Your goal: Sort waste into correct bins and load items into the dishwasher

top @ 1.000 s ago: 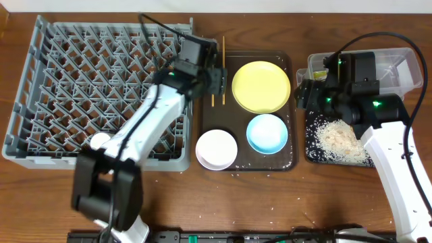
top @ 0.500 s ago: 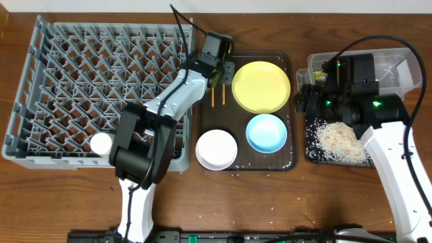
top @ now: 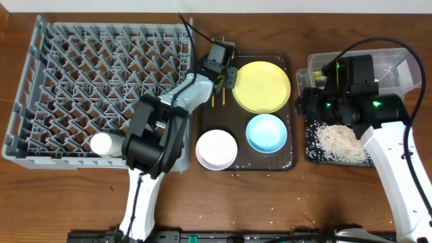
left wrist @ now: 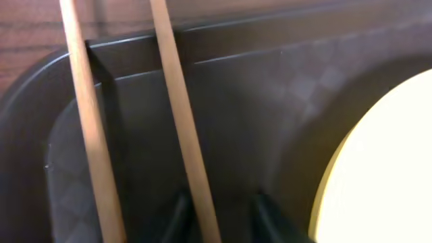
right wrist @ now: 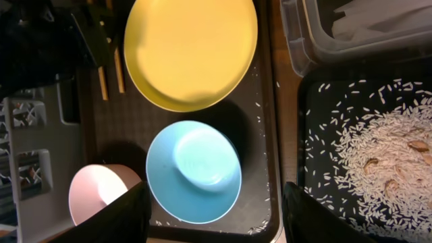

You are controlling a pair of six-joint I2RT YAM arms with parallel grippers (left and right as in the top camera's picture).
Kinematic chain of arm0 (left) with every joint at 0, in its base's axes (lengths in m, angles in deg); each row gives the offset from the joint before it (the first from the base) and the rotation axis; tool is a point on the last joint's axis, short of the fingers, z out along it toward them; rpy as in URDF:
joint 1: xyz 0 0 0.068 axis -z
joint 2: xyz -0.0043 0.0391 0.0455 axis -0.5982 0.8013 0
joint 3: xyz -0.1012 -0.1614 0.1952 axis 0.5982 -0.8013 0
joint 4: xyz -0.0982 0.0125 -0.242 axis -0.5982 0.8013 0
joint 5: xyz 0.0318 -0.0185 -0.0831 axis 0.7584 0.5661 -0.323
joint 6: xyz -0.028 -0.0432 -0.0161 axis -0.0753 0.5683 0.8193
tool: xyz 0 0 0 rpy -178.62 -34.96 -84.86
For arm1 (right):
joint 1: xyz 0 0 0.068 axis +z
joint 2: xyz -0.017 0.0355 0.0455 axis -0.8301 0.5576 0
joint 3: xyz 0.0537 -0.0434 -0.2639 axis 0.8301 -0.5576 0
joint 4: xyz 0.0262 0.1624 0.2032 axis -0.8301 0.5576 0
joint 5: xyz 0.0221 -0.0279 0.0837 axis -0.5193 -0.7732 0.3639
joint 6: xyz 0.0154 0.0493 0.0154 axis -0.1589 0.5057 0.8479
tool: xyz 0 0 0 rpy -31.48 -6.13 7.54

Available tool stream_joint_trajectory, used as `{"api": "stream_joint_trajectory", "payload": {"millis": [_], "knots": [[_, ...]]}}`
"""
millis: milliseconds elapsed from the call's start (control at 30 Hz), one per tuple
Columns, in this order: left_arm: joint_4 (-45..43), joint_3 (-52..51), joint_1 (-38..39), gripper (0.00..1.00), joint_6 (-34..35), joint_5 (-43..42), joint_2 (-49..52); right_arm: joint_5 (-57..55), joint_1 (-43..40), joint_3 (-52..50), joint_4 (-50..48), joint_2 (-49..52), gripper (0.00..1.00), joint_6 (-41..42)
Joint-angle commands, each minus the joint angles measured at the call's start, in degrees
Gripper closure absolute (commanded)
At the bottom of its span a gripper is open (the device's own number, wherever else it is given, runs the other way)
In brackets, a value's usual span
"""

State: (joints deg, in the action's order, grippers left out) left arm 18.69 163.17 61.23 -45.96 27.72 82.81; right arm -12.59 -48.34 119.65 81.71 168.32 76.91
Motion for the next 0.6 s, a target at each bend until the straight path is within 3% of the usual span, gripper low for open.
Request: {"api": "stream_joint_trajectory", "payload": {"millis": [0,67,200,567], "knots": [[1.38,1.05,0.42,0.80,0.48,0.42,0.98,0.26,-0.20,0.20,0.31,-0.13,0.41,0.33],[2.08,1.05,0.46,0.85,0.48,0.42,0.42,0.26,-0.20,0.20,0.50,-0.13,0.42,0.33],[4.33,1.07,0.46,0.87,0.48,0.42,-2.45,0.37,-0.20,0.20,0.79,-0.13,0.42,0.33],[17.51,1.05,-0.68,0.92,0.55,0.39,-22.51,0.46,-0.20,0.20,1.33,-0.13,0.42,0.33]]}}
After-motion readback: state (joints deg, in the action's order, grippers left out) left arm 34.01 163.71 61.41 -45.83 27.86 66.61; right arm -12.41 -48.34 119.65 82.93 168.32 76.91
